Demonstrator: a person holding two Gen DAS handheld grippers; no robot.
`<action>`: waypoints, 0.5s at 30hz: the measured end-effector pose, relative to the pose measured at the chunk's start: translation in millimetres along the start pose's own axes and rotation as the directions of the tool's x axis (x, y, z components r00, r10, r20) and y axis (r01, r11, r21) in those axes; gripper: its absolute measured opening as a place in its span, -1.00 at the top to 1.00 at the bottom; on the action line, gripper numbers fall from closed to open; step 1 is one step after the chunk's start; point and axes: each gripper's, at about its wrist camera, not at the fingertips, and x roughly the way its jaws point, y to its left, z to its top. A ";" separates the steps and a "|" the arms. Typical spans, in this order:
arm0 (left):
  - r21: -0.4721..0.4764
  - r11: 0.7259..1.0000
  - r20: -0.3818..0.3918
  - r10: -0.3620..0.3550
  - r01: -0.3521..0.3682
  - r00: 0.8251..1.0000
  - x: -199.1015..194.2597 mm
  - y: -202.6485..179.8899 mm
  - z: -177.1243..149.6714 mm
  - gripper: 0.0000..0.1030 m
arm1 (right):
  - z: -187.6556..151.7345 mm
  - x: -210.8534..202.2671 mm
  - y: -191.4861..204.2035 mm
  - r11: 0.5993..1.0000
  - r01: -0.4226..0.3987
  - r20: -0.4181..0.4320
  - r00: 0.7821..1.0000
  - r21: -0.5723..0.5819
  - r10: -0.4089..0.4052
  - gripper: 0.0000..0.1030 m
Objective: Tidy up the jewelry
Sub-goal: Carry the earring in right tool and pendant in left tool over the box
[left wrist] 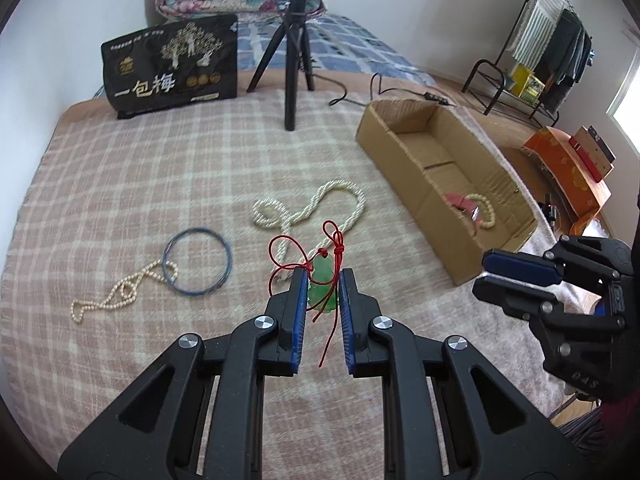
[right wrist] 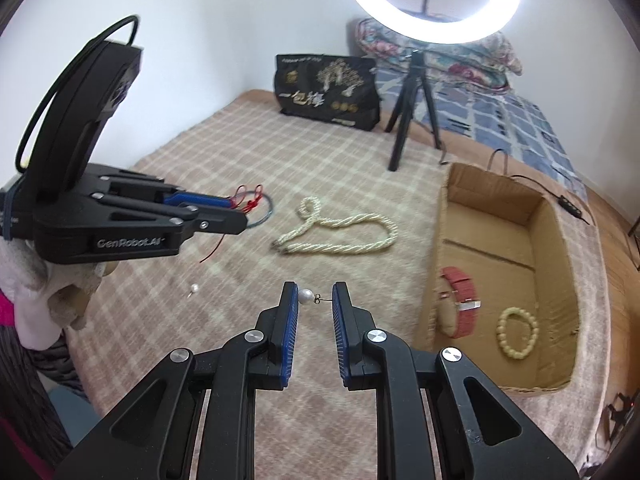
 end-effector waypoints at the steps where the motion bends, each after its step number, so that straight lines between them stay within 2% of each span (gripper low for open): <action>1: 0.004 1.000 0.009 -0.004 0.004 1.000 -0.9 -3.4 4.2 0.73 | 1.5 -2.5 -4.7 1.000 0.009 0.009 1.000 0.011 -0.009 0.70; 8: 0.027 0.999 0.054 -0.031 0.030 0.998 3.2 -26.6 32.0 0.73 | 11.2 -13.1 -49.9 0.994 0.068 0.043 0.996 0.091 -0.072 0.70; 15: 0.042 0.998 0.076 -0.057 0.054 0.995 22.5 -51.2 60.0 0.73 | 16.1 -7.2 -98.8 0.981 0.127 0.038 0.990 0.146 -0.134 0.70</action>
